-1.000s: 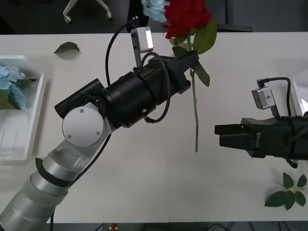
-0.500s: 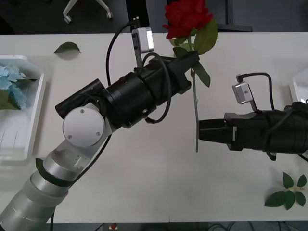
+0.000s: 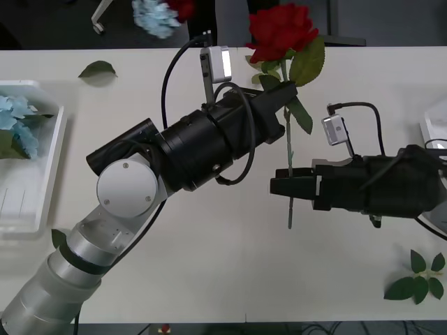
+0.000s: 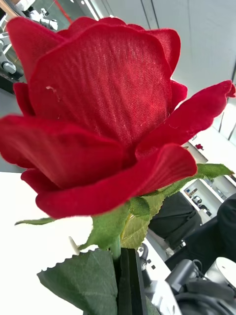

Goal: Place the red flowers into the right box and the blue flowers into the left box. If a person shows an open palm, hand one flower to the person first, then continue sorting.

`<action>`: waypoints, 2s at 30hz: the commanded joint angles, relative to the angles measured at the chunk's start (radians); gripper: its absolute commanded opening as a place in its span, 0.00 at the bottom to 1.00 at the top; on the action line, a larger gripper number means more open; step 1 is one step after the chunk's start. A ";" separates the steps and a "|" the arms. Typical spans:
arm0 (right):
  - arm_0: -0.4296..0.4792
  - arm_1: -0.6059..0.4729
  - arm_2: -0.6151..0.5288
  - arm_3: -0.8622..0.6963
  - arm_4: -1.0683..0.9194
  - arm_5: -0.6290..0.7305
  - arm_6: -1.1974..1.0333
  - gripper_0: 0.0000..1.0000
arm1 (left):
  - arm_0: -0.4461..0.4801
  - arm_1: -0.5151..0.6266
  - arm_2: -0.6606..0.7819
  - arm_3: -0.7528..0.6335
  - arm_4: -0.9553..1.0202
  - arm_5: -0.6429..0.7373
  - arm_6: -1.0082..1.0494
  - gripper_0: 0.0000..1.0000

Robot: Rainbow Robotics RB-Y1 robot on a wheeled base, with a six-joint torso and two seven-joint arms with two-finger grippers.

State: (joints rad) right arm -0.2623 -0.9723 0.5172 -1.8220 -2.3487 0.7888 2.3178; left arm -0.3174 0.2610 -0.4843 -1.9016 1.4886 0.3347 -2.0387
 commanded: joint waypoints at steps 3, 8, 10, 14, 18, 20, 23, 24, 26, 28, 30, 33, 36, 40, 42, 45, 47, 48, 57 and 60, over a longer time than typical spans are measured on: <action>-0.048 0.000 0.043 -0.033 -0.003 -0.036 -0.031 0.86 | -0.022 -0.012 -0.002 -0.019 -0.005 -0.006 0.000 0.00; -0.051 0.001 0.044 -0.033 -0.003 -0.037 -0.044 0.15 | -0.020 -0.012 -0.002 -0.019 -0.005 -0.006 0.000 0.00; -0.051 0.001 0.044 -0.033 -0.003 -0.037 -0.051 0.01 | -0.020 -0.012 -0.002 -0.019 -0.004 -0.006 0.002 0.00; -0.054 0.001 0.044 -0.033 -0.003 -0.036 -0.063 0.00 | -0.022 -0.012 -0.002 -0.019 -0.004 -0.006 0.000 0.00; -0.055 0.001 0.044 -0.033 -0.001 -0.036 -0.067 0.00 | -0.022 -0.011 -0.002 -0.019 -0.004 -0.006 0.000 0.00; -0.057 0.001 0.044 -0.033 -0.003 -0.037 -0.070 0.00 | -0.022 -0.011 0.000 -0.019 -0.004 -0.006 0.000 0.00; -0.058 0.001 0.044 -0.034 -0.003 -0.036 -0.072 0.00 | -0.020 -0.012 -0.002 -0.019 -0.002 -0.006 0.002 0.04; -0.058 0.001 0.044 -0.034 -0.003 -0.036 -0.074 0.00 | -0.020 -0.011 0.000 -0.019 -0.002 -0.006 0.002 0.05; -0.060 0.000 0.044 -0.034 -0.003 -0.036 -0.074 0.00 | -0.020 -0.011 0.000 -0.019 0.002 -0.006 0.002 0.44; -0.060 -0.002 0.044 -0.034 -0.003 -0.037 -0.075 0.00 | -0.020 -0.011 0.000 -0.019 0.005 -0.006 0.002 0.82; -0.061 -0.003 0.044 -0.034 -0.003 -0.036 -0.075 0.00 | -0.020 -0.006 0.000 -0.019 0.016 -0.006 0.002 1.00; -0.063 -0.006 0.044 -0.033 -0.003 -0.037 -0.075 0.00 | -0.020 0.004 0.000 -0.021 0.032 -0.005 0.000 1.00; -0.066 -0.014 0.037 -0.034 -0.003 -0.036 -0.080 0.00 | -0.019 0.024 0.012 -0.022 0.065 0.026 -0.003 1.00; -0.068 -0.034 0.003 -0.031 -0.003 -0.030 -0.093 0.00 | -0.012 0.055 0.073 -0.030 0.102 0.124 -0.003 1.00; -0.068 -0.052 -0.023 -0.020 -0.001 -0.022 -0.104 0.00 | -0.006 0.070 0.121 -0.031 0.131 0.195 0.002 1.00; -0.068 -0.079 -0.066 0.012 0.011 0.006 -0.113 0.00 | -0.003 0.096 0.187 -0.031 0.170 0.288 0.006 1.00; -0.068 -0.094 -0.123 0.053 0.072 0.050 -0.124 0.00 | 0.001 0.119 0.239 -0.030 0.185 0.356 0.014 1.00; -0.068 -0.098 -0.151 0.076 0.100 0.073 -0.127 0.00 | 0.003 0.129 0.262 -0.031 0.186 0.385 0.018 1.00; -0.091 -0.260 -0.318 0.296 0.318 0.257 -0.150 0.00 | -0.006 0.274 0.497 -0.031 0.150 0.727 0.003 1.00; -0.091 -0.345 -0.319 0.345 0.370 0.260 -0.150 0.00 | -0.014 0.320 0.559 -0.031 0.154 0.853 -0.044 1.00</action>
State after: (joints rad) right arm -0.3276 -1.2248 0.1905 -1.4951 -2.0094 1.0478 2.2027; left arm -0.3170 0.5293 0.0380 -1.9030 1.6365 1.1216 -2.0299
